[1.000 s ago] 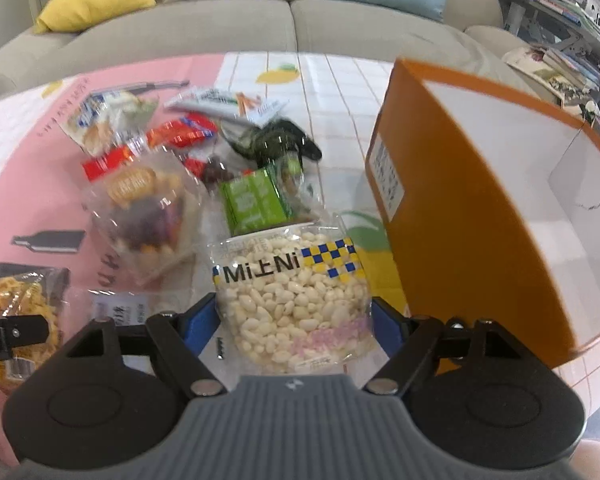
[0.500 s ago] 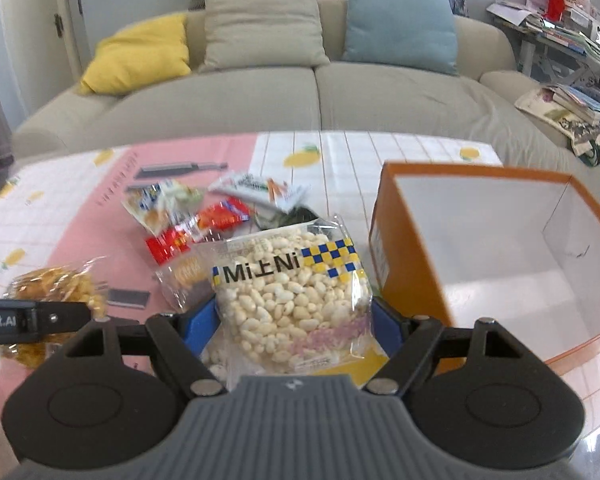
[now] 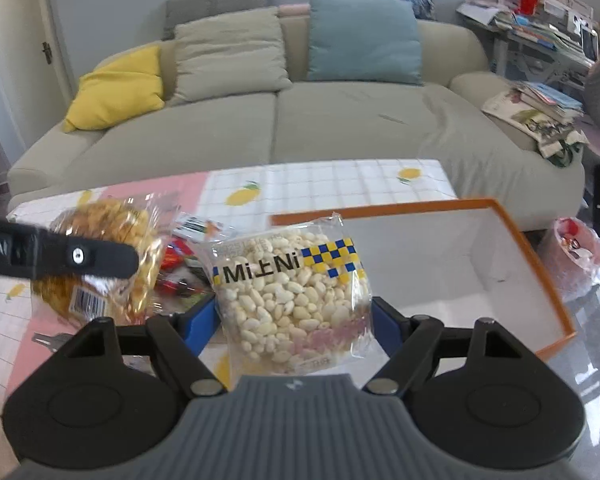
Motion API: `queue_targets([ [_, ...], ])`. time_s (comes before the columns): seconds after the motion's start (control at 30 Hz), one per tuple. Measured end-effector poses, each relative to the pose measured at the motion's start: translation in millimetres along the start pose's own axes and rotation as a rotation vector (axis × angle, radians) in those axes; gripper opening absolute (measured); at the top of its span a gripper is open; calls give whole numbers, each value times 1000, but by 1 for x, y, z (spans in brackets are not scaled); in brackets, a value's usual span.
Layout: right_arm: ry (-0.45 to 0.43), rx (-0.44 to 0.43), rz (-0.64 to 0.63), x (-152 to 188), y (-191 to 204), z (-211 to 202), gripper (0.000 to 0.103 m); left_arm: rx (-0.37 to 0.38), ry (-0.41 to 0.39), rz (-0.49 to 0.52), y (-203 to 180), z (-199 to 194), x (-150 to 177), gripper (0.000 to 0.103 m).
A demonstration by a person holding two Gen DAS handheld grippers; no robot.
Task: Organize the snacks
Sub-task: 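Carry both bags into the orange box and open both tools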
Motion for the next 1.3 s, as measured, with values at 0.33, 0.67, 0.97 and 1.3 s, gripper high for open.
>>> queue_targets([
  [0.33, 143, 82, -37, -29, -84, 37, 77, 69, 164, 156, -55, 85, -35, 78],
  [0.67, 361, 82, -151, -33, -133, 99, 77, 71, 349, 333, -87, 156, -32, 78],
  [0.97, 535, 53, -264, -18, -141, 147, 78, 84, 490, 494, -93, 193, -16, 79],
  [1.3, 633, 48, -317, -2, -138, 163, 81, 78, 548, 471, -87, 202, -1, 91],
])
Point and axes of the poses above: each gripper's, at about its wrist camera, not at the fingertips, and z roughly the way its jaws point, y to its left, x to its underside, the point moved 4 cm from there along z, roughly the way its jaws point, and after that the axes turned 8 degrees about z, right-handed, at the moved point
